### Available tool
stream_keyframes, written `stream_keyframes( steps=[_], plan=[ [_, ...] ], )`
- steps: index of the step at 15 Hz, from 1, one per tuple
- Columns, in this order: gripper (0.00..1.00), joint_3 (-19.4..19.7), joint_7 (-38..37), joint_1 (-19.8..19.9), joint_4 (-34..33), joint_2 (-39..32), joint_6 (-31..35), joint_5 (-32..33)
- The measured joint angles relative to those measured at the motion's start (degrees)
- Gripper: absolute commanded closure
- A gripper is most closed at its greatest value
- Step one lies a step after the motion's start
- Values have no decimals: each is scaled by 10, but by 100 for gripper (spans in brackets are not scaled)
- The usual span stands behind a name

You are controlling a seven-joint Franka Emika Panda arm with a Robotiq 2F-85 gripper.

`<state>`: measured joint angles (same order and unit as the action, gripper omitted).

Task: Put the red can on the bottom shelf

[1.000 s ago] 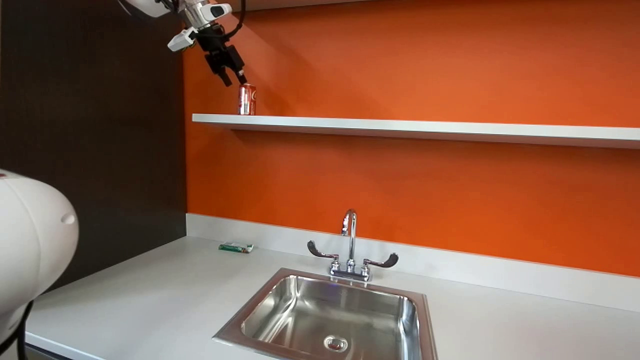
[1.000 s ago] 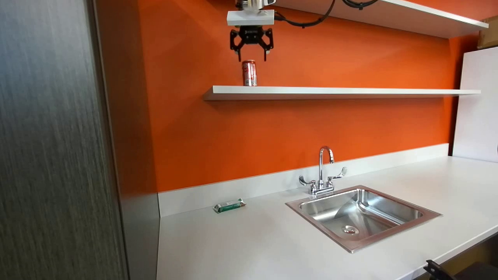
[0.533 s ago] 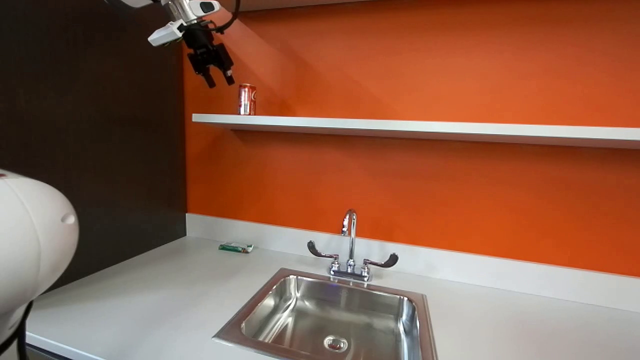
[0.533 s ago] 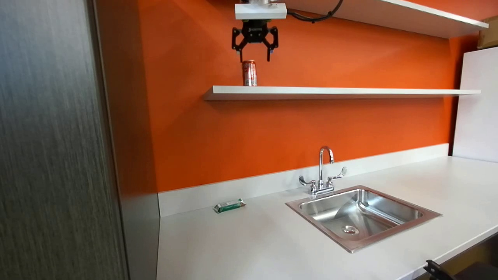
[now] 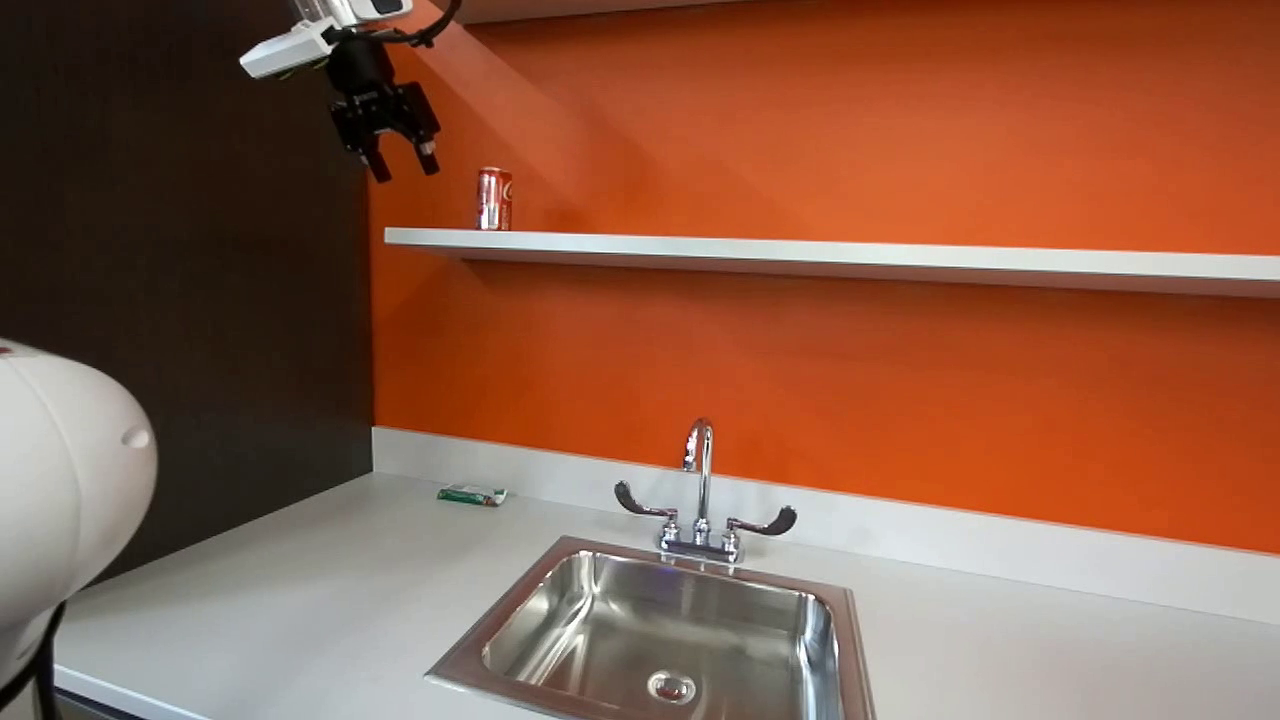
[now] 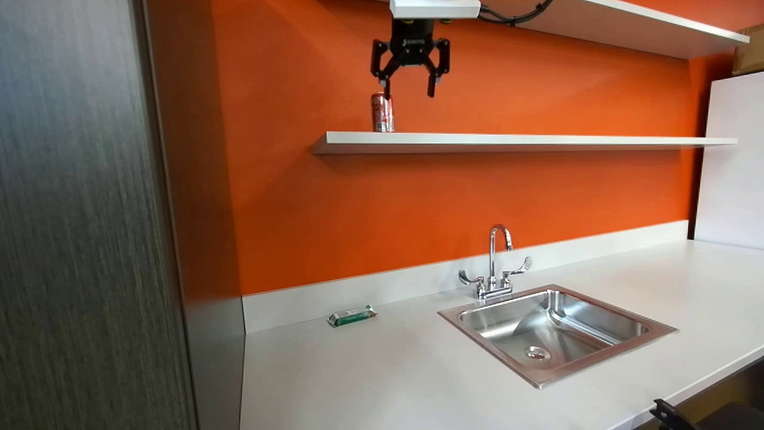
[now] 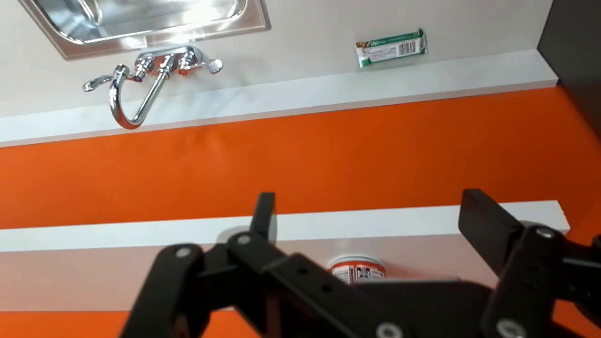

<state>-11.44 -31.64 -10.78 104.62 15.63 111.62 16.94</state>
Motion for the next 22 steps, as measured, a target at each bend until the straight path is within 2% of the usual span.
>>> stream_keyframes(
  steps=[10, 22],
  plan=[
    [0, 3, 11, 16, 163, 106, -1, -93],
    [0, 10, 11, 42, 292, 116, 4, -127]
  ],
)
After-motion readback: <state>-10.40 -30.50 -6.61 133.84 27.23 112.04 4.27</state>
